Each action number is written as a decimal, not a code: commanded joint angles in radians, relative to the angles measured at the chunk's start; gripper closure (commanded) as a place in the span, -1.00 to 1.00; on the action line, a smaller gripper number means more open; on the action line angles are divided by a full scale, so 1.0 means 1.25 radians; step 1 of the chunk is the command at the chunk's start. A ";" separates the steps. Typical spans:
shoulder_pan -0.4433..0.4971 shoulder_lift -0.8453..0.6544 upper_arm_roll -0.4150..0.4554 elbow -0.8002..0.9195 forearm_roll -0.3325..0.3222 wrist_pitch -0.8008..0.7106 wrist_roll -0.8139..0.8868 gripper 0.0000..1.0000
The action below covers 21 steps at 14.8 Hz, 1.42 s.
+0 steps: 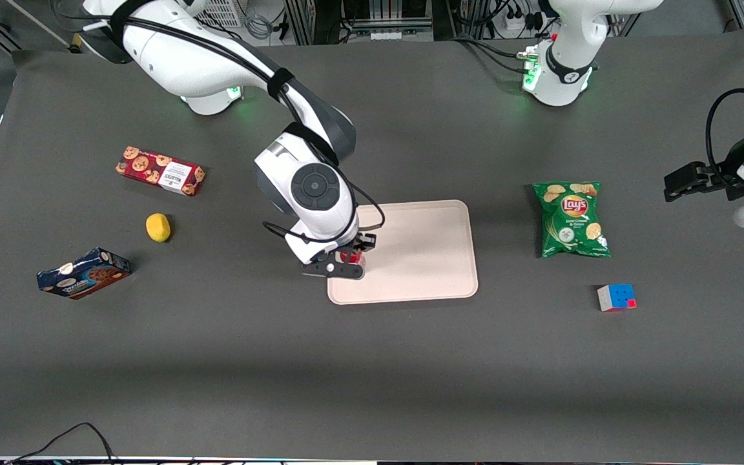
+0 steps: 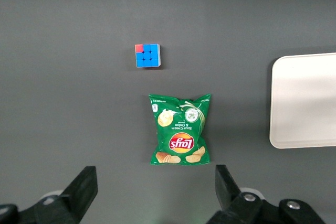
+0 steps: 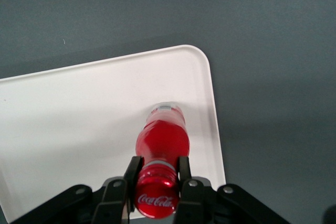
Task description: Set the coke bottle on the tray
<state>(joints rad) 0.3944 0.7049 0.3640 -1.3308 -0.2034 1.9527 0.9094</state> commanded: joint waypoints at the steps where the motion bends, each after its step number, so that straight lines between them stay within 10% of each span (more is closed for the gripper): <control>1: 0.005 -0.014 0.003 0.002 -0.021 -0.029 0.030 0.96; 12: 0.004 -0.007 0.003 -0.012 -0.050 -0.018 0.032 0.16; 16: 0.000 -0.012 0.003 -0.010 -0.047 -0.013 0.032 -1.00; 21: -0.040 -0.129 0.002 -0.012 -0.046 -0.039 -0.029 -1.00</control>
<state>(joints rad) 0.3856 0.6602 0.3635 -1.3267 -0.2397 1.9427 0.9133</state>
